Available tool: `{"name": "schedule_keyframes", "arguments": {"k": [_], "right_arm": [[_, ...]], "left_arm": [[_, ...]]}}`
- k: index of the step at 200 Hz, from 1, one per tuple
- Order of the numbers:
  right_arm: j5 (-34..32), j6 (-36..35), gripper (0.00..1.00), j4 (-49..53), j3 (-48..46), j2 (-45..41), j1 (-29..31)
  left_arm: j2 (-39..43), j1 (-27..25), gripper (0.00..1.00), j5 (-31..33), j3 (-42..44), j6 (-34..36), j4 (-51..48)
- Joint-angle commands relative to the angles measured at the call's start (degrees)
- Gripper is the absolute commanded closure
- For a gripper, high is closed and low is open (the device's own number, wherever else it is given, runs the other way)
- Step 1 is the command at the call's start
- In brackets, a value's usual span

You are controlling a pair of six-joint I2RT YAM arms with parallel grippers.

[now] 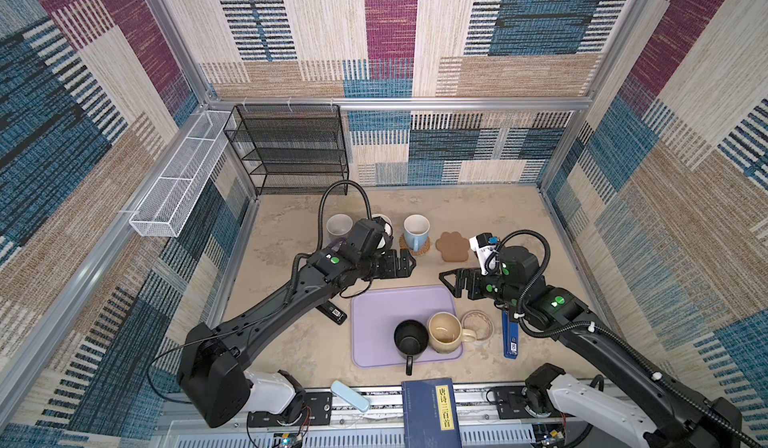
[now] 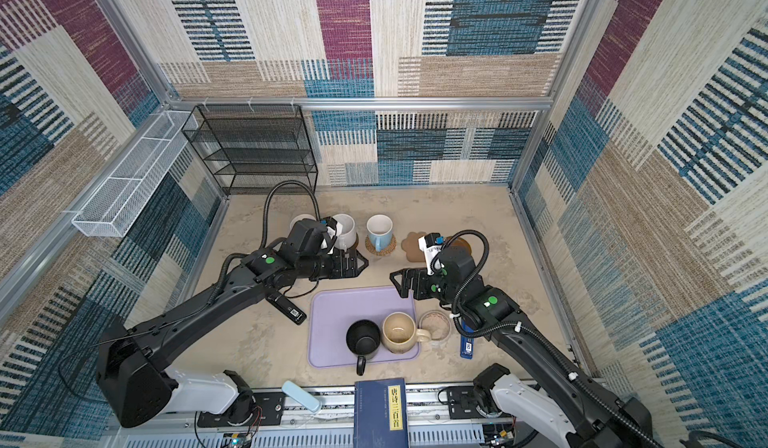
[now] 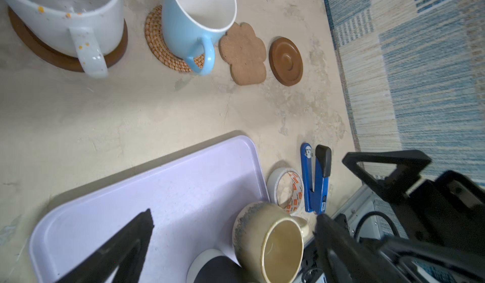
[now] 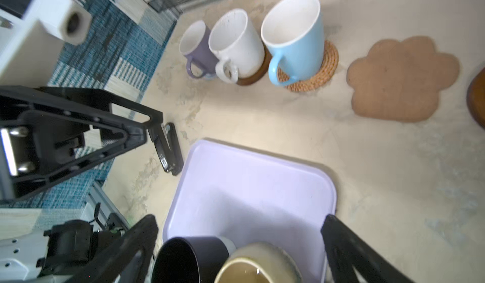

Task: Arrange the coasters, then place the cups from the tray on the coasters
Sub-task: 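Draw the left gripper back while the right gripper descends onto the black mug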

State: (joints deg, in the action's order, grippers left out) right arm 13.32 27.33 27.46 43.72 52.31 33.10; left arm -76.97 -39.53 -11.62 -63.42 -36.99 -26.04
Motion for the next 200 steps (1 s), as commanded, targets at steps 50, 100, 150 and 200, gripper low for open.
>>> {"name": "schedule_keyframes", "arguments": {"k": [50, 100, 150, 200], "right_arm": [[-5.33, 8.35, 0.06, 14.2, 3.57, 0.17, 15.33], [-9.41, 15.47, 0.1, 14.34, 2.48, 5.18, 27.34], [-11.61, 20.69, 0.16, 12.03, 3.18, 10.58, 34.66], [-11.63, 23.59, 0.25, 9.44, 4.44, 14.22, 38.33]], "left_arm": [[8.06, 0.18, 0.01, -5.05, 13.11, -2.91, 4.22], [10.13, 0.16, 0.01, -0.78, 14.96, -1.44, 0.28], [9.61, 0.38, 0.01, 0.12, 15.1, -1.26, 0.19], [10.65, 1.1, 0.01, 0.63, 16.02, -1.47, -0.32]]}}
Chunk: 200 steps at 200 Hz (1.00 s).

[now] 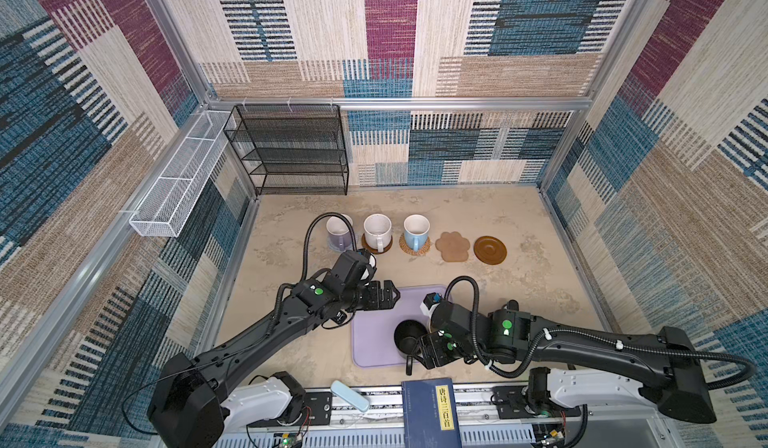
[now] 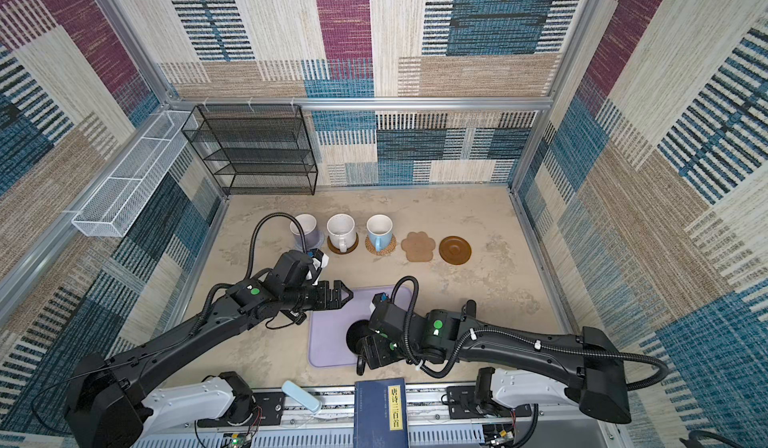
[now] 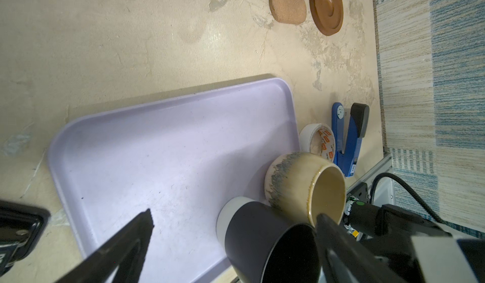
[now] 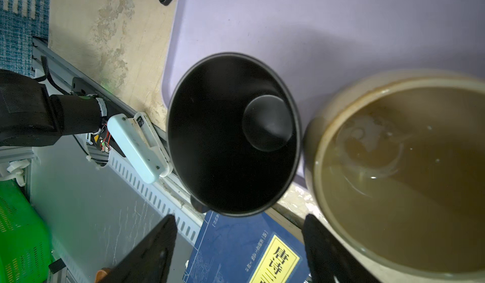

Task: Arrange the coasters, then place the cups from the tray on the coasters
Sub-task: 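Draw the left gripper back while the right gripper descends onto the black mug, then grip the black mug rim with the right gripper and lift it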

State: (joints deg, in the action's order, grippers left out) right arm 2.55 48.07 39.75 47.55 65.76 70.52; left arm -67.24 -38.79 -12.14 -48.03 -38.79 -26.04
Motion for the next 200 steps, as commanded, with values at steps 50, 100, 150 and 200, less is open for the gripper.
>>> {"name": "schedule_keyframes", "arguments": {"k": [50, 100, 150, 200], "right_arm": [[0.18, 4.45, 0.27, -6.5, 0.0, 4.12, 3.1], [-2.94, 5.4, 0.33, -7.03, 0.18, 8.31, 3.51], [-9.1, 4.72, 0.57, -5.83, 3.48, 13.48, 3.49], [-16.35, 3.4, 0.67, -2.25, 7.63, 18.36, 3.5]], "left_arm": [[2.99, 1.28, 0.01, 1.73, 2.68, -0.21, -0.77], [3.28, 1.78, 0.01, 1.52, 3.14, -0.19, -0.17], [3.43, 2.34, 0.01, 1.15, 4.0, -1.1, 1.46], [5.86, 2.48, 0.01, 2.14, 5.31, -2.24, 3.0]]}}
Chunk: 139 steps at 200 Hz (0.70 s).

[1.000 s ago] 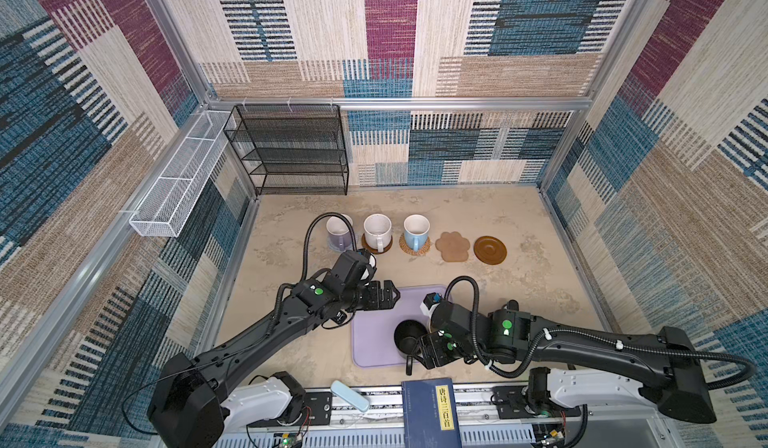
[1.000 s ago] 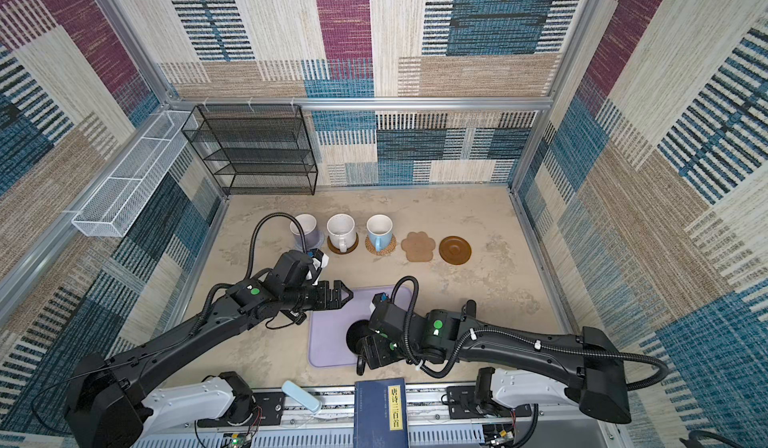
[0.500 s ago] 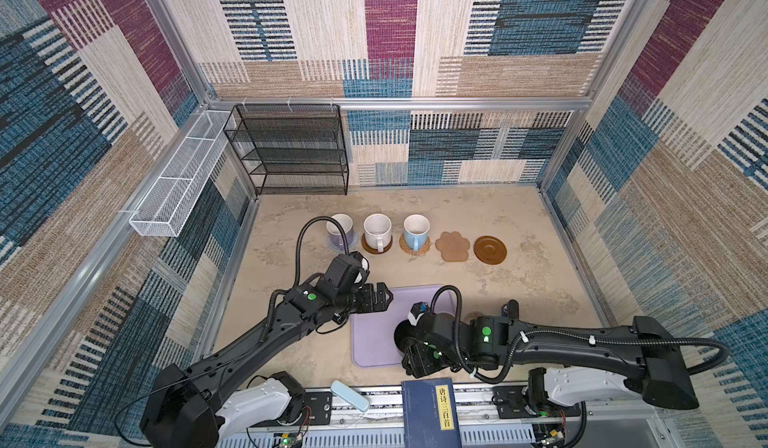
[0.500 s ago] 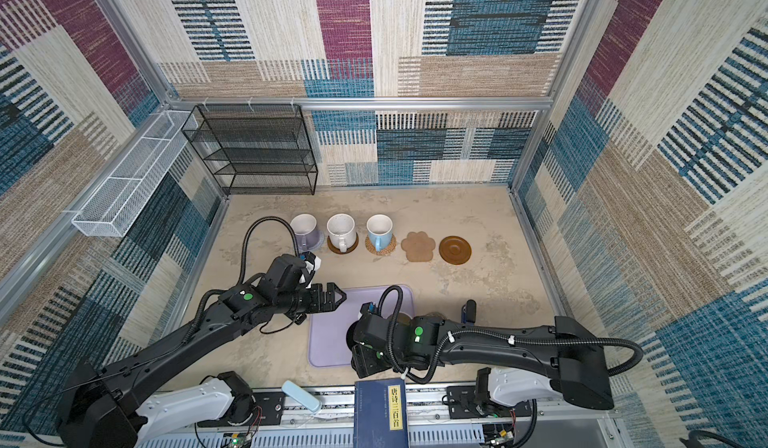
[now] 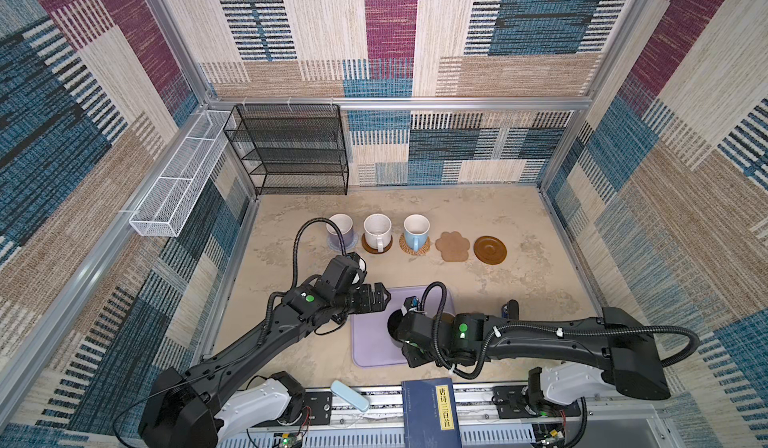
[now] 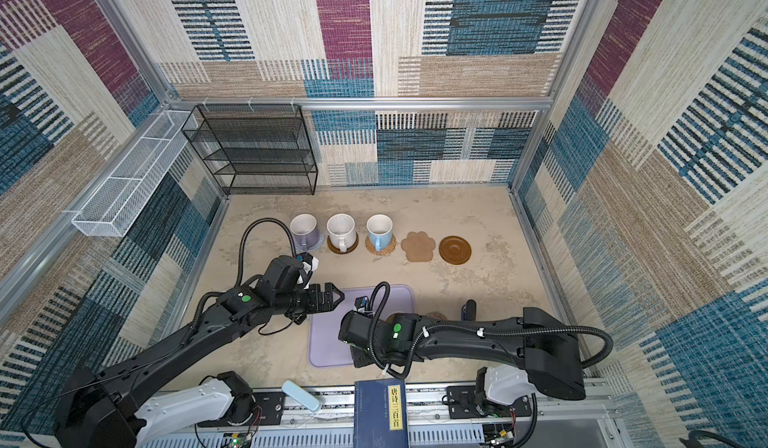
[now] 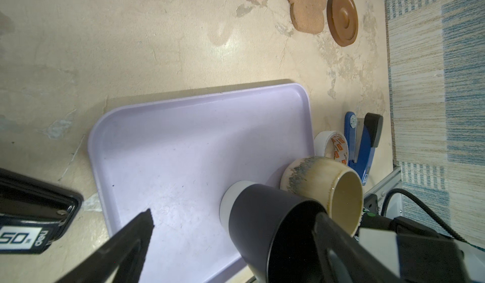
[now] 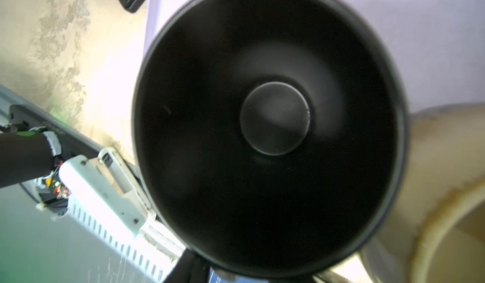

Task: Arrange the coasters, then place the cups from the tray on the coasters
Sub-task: 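Grip the black mug rim with the right gripper and lift it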

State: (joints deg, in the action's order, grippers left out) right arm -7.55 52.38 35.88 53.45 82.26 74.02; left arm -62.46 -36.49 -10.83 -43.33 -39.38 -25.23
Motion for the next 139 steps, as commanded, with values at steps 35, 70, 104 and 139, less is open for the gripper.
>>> {"name": "schedule_keyframes", "arguments": {"k": [35, 70, 104, 139], "right_arm": [[-8.88, -2.16, 0.6, 0.79, 3.16, 5.05, 0.01], [-11.74, -2.85, 0.66, 2.34, 5.42, 8.14, 0.0], [-12.43, -4.19, 0.75, 1.71, 6.35, 8.71, -0.1], [-12.46, -6.62, 0.95, -1.24, 5.66, 7.21, -0.27]], "left_arm": [[2.4, 0.58, 0.01, 2.63, 0.5, -1.14, 1.02], [3.29, 0.84, 0.02, 2.57, 0.7, -1.03, 0.85], [3.72, 1.28, 0.02, 2.4, 0.76, -0.64, 0.8], [5.03, 1.98, 0.04, 2.9, 0.55, -0.42, -0.05]]}}
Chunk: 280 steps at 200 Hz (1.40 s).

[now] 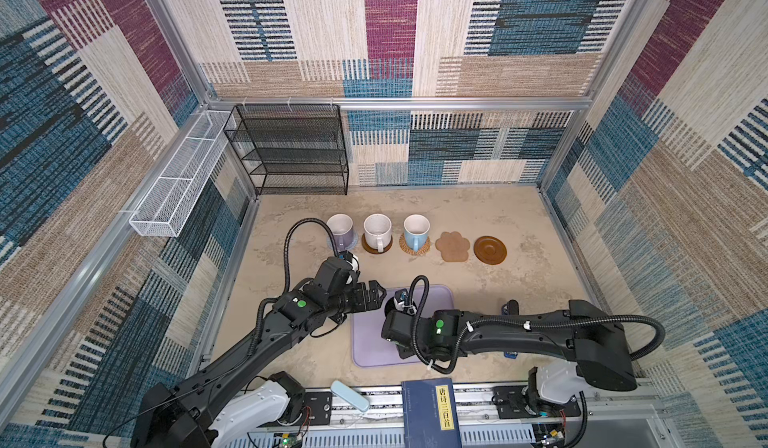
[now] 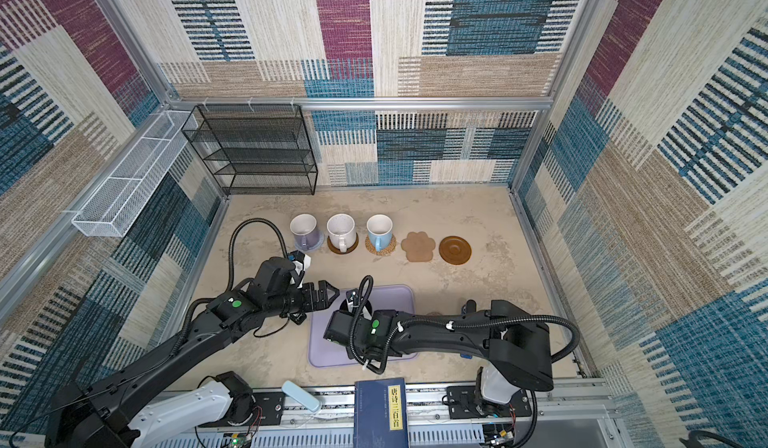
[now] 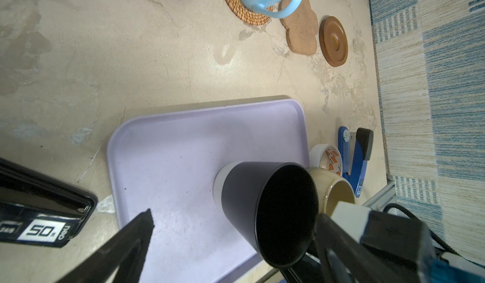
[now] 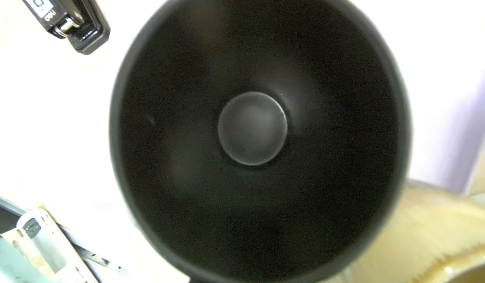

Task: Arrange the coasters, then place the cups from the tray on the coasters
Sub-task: 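Grip the black mug rim with the right gripper and lift it, then carry the black mug with the right gripper to the cork cloud coaster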

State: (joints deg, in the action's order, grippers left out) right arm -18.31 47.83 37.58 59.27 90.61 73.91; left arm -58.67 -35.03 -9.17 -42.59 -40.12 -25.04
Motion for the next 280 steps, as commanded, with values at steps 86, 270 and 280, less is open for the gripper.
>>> {"name": "schedule_keyframes", "arguments": {"k": [86, 270, 280], "right_arm": [[-0.01, -8.62, 1.0, -13.23, -3.14, -10.21, -5.74], [13.78, -25.89, 1.0, -16.94, -3.43, -21.41, -39.28], [13.08, -26.34, 1.0, -16.56, -2.75, -20.55, -40.39]], "left_arm": [[11.95, 0.67, 0.01, 0.69, -2.29, -0.69, 0.97], [-15.91, -6.75, 0.01, -9.4, -18.91, -6.87, 17.99], [-17.54, -7.11, 0.01, -8.59, -20.2, -6.82, 18.27]]}}
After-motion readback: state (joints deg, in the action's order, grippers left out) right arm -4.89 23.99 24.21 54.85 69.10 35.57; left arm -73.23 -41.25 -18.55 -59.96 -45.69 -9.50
